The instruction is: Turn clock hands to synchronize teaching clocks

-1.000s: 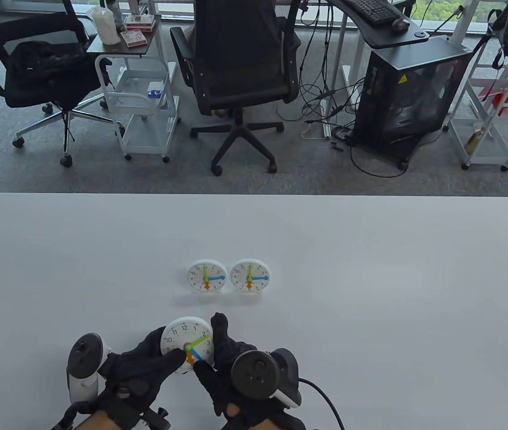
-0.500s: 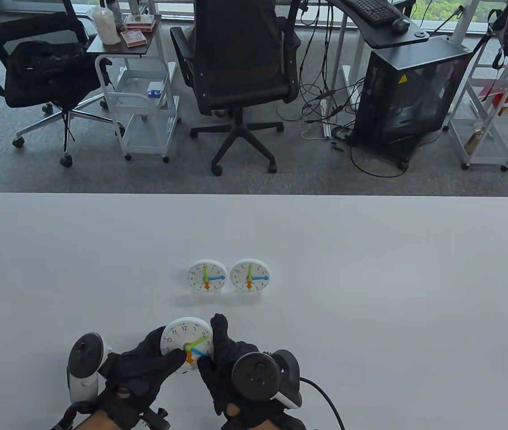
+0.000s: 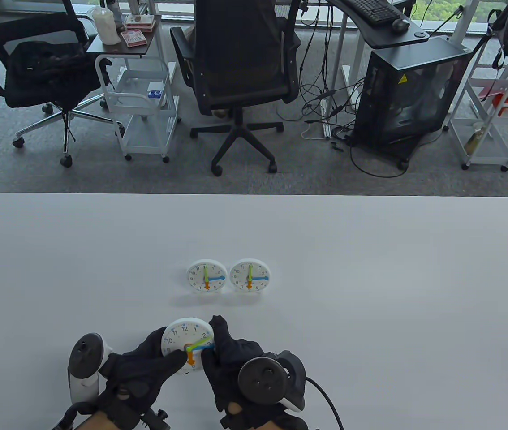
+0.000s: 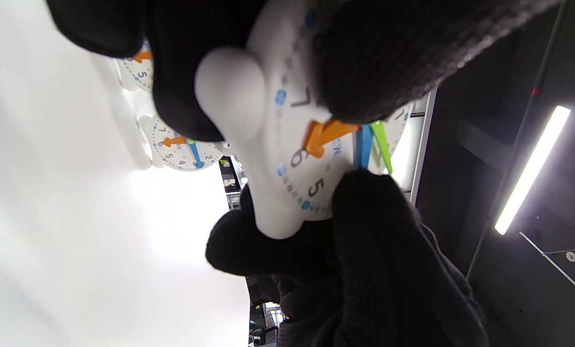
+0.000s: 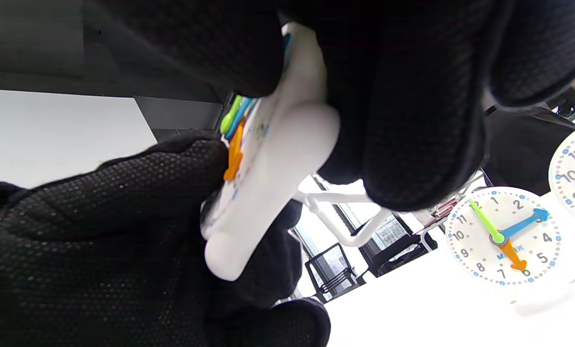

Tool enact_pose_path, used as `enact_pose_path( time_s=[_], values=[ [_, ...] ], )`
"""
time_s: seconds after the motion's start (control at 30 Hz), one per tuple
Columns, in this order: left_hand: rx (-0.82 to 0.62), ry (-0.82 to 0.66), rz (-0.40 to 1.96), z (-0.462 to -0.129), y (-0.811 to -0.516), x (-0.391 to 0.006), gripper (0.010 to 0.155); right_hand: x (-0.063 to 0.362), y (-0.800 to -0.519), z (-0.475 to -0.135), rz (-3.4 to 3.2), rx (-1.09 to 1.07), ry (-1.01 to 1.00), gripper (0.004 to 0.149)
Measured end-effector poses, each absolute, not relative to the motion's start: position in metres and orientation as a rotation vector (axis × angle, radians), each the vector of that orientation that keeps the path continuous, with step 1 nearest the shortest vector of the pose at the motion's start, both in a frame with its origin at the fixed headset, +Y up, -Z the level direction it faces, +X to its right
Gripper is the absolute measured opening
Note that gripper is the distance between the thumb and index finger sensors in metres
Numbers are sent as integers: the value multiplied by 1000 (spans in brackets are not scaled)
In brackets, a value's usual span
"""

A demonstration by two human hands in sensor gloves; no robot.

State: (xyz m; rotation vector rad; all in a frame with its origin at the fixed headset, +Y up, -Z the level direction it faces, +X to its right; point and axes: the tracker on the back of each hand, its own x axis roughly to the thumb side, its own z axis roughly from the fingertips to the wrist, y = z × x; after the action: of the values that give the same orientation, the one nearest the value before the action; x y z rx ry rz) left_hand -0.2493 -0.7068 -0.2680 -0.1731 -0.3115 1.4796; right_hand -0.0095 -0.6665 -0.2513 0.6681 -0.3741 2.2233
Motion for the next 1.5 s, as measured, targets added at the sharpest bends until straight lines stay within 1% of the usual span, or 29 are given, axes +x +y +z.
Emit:
enact_pose_path(
  time_s=[0.4,0.53,0.87,1.33,1.5],
  values=[
    [-156,-328,1460,-267,-705,-249,57,-9,-666,-250,2198,657,-386,65],
    [-142,-341,1425,-268,-704,-249,58,-7,-666,-250,2171,648,-374,70],
    [-93,-392,1353,-265,-700,-246,58,-4,-667,-250,2140,588,-379,66],
    [-51,-422,1273,-263,-698,-245,57,-2,-668,-252,2130,545,-350,67],
    [-45,-427,1253,-263,-698,-244,57,-1,-670,-254,2135,527,-310,69]
  ],
)
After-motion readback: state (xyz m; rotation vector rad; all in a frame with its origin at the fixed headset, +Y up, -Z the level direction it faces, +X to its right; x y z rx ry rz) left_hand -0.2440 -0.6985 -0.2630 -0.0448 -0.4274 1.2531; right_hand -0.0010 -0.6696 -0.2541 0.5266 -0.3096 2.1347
